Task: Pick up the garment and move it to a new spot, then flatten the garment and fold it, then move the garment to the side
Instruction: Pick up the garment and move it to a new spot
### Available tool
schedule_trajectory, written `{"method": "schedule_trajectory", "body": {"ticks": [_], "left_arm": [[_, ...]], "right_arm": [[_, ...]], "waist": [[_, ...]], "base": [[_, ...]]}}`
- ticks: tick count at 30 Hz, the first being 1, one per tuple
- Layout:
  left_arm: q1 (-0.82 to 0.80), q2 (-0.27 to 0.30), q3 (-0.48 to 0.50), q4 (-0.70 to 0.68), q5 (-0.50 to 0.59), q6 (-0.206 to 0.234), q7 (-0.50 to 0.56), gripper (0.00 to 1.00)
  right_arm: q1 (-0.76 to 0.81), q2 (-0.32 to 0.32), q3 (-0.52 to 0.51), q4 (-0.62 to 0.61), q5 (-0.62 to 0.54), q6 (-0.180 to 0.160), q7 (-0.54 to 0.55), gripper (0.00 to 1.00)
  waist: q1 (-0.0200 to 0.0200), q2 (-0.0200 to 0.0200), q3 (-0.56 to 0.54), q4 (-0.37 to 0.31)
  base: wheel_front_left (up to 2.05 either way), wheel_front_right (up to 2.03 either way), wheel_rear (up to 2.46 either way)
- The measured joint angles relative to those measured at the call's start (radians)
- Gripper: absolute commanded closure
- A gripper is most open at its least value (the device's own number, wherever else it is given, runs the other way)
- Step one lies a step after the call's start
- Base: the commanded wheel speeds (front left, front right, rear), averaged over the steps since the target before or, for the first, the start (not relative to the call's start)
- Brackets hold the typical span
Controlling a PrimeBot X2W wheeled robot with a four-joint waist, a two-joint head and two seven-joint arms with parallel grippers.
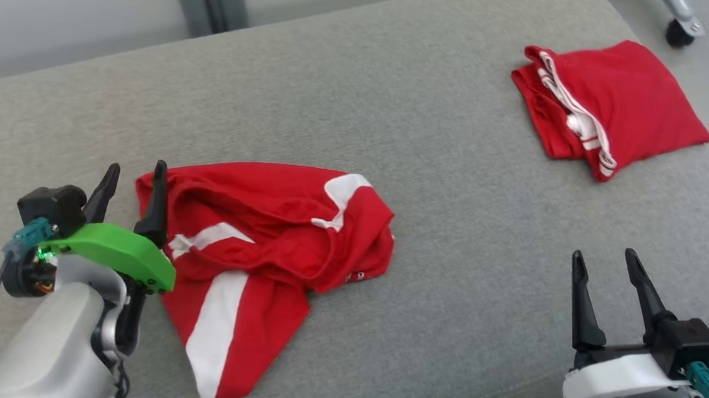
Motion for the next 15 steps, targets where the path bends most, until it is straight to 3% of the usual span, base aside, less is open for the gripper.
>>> {"method": "schedule_trajectory", "body": {"ticks": [4,7,15], "left_arm": [[0.124,-0.04,0.095,-0.176,0.13,0.05,-0.004,0.0],[0.29,-0.102,0.159,-0.285,0.202,0.073,-0.004,0.0],[0.591,-0.214,0.309,-0.459,0.448,0.043,-0.004,0.0]], "right_arm": [[0.026,0.001,-0.034,-0.007,-0.026,0.0,0.0,0.0],[0.054,0.001,-0.057,-0.01,-0.039,0.0,0.0,0.0],[0.105,0.0,-0.062,-0.016,-0.04,0.0,0.0,0.0]], "waist": [[0.0,0.0,-0.038,0.061],[0.0,0.0,-0.071,0.107],[0.0,0.0,-0.144,0.236]], "base": [[0.0,0.0,0.0],[0.0,0.0,0.0],[0.0,0.0,0.0]]}}
